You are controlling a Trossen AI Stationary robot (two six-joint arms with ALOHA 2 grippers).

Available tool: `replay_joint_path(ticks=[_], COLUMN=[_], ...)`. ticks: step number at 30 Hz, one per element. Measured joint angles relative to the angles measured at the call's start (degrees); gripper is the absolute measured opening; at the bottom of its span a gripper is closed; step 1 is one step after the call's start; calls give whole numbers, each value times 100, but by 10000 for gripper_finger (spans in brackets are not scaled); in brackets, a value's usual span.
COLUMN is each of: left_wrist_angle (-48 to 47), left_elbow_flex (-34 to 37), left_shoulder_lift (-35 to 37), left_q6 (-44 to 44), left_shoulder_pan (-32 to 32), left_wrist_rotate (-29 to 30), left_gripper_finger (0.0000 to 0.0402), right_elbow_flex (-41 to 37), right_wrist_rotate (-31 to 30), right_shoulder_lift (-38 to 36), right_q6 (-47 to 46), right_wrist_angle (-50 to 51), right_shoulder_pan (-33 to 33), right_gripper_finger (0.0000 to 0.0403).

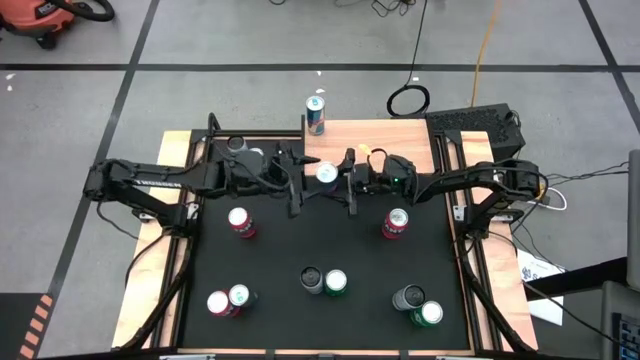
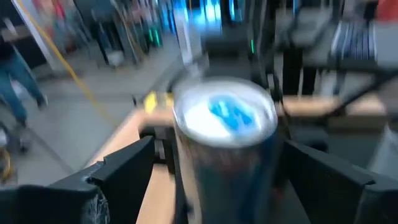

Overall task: Place canned beverage on shelf
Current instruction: Put the top blue soda can on the shelf aligned with the other blue soda can

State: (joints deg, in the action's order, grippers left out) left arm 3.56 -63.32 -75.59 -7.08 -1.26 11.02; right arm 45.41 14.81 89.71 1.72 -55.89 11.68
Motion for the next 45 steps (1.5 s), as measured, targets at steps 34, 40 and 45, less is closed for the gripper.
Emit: replay_joint_path(ticks=[34,40,45], left_wrist_angle=[1942,2469,3546], left_elbow_flex=[625,1000,1657], left_shoulder_lift=[-495,-482,-627], left_q6=[123,139,524], left_shoulder_pan=[-1455,-2231,-2707], left_wrist_rotate=[-1394,-1432,-1912], left_gripper_finger=[228,229,230], right_elbow_flex=[13,-4,-4], right_wrist_rotate=[-490,-701,-733], right_shoulder_lift=[-535,-1086,-1233], right_q6=[-620,-381,-345], right_wrist_angle=[1553,2429,2587], right_shoulder_pan=[406,437,444], right_gripper_finger=[299,299,299])
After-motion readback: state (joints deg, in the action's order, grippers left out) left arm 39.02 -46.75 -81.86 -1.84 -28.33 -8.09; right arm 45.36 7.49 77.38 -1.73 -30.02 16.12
